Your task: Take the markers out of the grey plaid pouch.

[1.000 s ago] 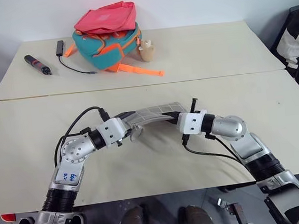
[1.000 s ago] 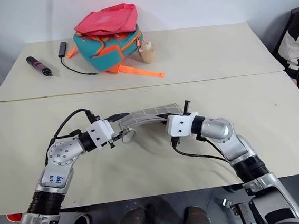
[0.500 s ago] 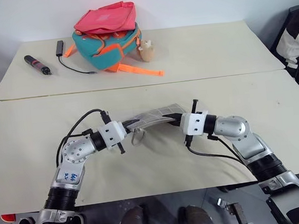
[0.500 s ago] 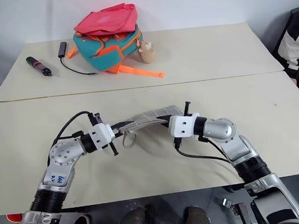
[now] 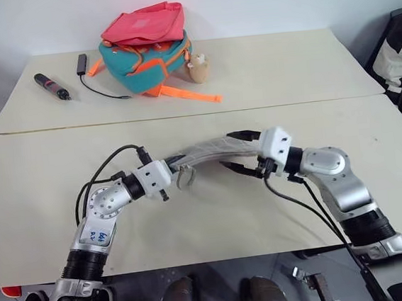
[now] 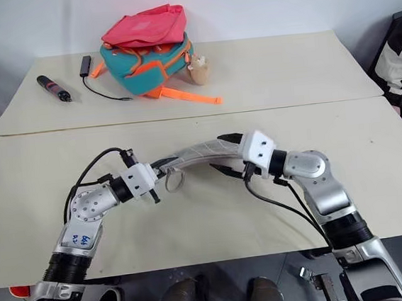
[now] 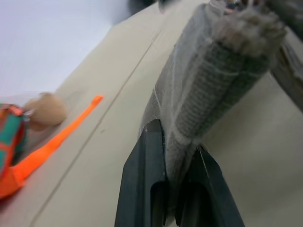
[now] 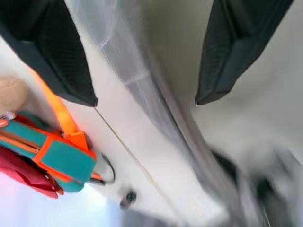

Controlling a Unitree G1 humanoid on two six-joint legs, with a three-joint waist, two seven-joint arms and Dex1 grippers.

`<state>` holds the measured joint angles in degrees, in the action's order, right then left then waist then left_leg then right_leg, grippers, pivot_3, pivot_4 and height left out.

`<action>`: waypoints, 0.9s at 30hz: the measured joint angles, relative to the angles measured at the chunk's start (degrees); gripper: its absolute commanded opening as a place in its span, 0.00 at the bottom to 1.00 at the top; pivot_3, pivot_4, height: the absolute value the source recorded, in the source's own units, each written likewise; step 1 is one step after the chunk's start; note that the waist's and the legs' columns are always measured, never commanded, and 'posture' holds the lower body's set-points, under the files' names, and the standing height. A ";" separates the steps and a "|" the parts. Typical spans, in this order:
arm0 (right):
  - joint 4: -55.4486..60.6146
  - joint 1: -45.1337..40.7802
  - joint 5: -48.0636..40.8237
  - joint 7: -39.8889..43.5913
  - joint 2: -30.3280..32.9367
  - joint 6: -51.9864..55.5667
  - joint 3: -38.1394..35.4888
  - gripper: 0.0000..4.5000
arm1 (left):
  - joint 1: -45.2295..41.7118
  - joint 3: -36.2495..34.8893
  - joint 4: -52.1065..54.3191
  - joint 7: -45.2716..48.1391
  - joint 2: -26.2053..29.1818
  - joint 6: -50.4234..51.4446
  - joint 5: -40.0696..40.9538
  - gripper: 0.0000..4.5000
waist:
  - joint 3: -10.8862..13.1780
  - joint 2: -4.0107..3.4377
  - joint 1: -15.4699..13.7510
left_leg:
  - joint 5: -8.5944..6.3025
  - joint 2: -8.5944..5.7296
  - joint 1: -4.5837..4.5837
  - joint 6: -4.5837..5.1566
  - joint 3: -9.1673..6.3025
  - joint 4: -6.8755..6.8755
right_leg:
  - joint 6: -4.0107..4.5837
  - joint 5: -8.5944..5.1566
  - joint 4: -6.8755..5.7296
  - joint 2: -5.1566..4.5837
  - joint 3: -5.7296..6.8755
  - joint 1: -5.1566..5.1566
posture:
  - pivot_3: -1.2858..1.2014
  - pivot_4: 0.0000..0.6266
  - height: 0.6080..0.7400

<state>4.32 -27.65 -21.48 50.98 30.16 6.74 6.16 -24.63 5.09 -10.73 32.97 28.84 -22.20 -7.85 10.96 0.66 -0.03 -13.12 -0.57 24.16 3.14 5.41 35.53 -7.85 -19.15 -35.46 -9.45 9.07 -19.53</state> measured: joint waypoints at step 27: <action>12.11 12.30 -11.84 -16.55 -16.43 31.61 4.85 0.72 | -1.79 6.97 0.43 -10.65 -0.12 -4.51 -17.16 0.00 | 0.00 0.00 0.07 | -0.17 0.01 0.03 0.02 0.15 -0.05 | 0.00 0.00 -0.08 -0.07 0.00 -0.20 | 0.52 0.24 1.00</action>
<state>16.42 -15.35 -33.32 34.43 13.73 38.35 11.01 -26.42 12.06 -10.31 22.32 28.73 -26.71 -25.00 10.96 0.66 0.04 -13.29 -0.56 24.19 3.15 5.55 35.48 -7.85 -19.15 -35.53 -9.52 9.06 -19.73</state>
